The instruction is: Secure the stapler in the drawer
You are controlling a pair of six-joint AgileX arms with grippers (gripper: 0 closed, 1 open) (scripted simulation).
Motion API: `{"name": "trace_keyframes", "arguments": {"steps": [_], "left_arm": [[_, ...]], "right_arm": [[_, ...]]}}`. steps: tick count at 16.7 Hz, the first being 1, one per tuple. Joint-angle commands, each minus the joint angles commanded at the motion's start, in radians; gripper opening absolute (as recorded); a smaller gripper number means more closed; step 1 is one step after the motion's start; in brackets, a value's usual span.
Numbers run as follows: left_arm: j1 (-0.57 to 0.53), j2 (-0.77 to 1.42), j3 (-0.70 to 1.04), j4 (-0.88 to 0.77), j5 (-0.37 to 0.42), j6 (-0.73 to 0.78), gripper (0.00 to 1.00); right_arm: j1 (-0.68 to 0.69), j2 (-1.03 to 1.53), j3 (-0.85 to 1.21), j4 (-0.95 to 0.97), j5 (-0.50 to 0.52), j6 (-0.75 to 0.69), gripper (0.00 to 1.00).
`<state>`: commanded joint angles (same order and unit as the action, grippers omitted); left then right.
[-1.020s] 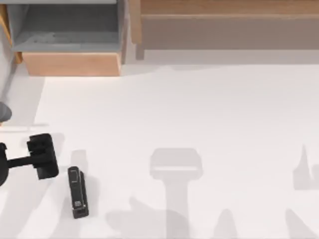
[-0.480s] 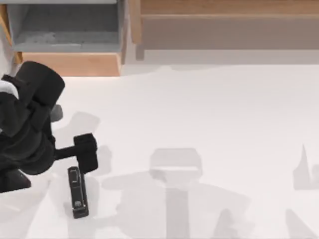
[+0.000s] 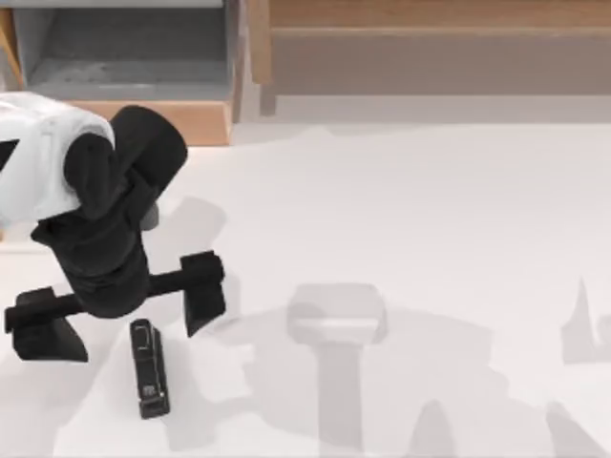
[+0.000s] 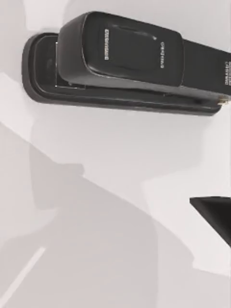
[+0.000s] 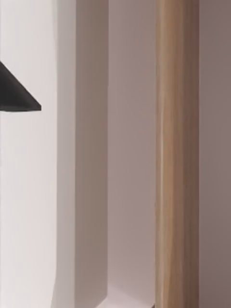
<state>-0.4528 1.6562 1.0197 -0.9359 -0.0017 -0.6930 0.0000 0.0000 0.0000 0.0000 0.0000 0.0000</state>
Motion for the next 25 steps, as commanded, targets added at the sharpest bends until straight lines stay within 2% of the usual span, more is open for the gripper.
{"name": "trace_keyframes", "arguments": {"steps": [5, 12, 17, 25], "left_arm": [[0.004, -0.002, -0.005, 0.005, 0.0, 0.002, 1.0], [0.002, 0.084, -0.1, 0.188, 0.0, 0.004, 1.0], [0.002, 0.097, -0.113, 0.21, 0.0, 0.003, 1.0], [0.002, 0.097, -0.113, 0.21, 0.0, 0.003, 0.4]], "right_arm": [[0.0, 0.0, 0.0, 0.0, 0.0, 0.0, 1.0], [0.0, 0.0, 0.0, 0.0, 0.0, 0.0, 1.0], [0.0, 0.0, 0.0, 0.0, 0.0, 0.0, 1.0], [0.0, 0.0, 0.0, 0.0, 0.0, 0.0, 1.0]]}}
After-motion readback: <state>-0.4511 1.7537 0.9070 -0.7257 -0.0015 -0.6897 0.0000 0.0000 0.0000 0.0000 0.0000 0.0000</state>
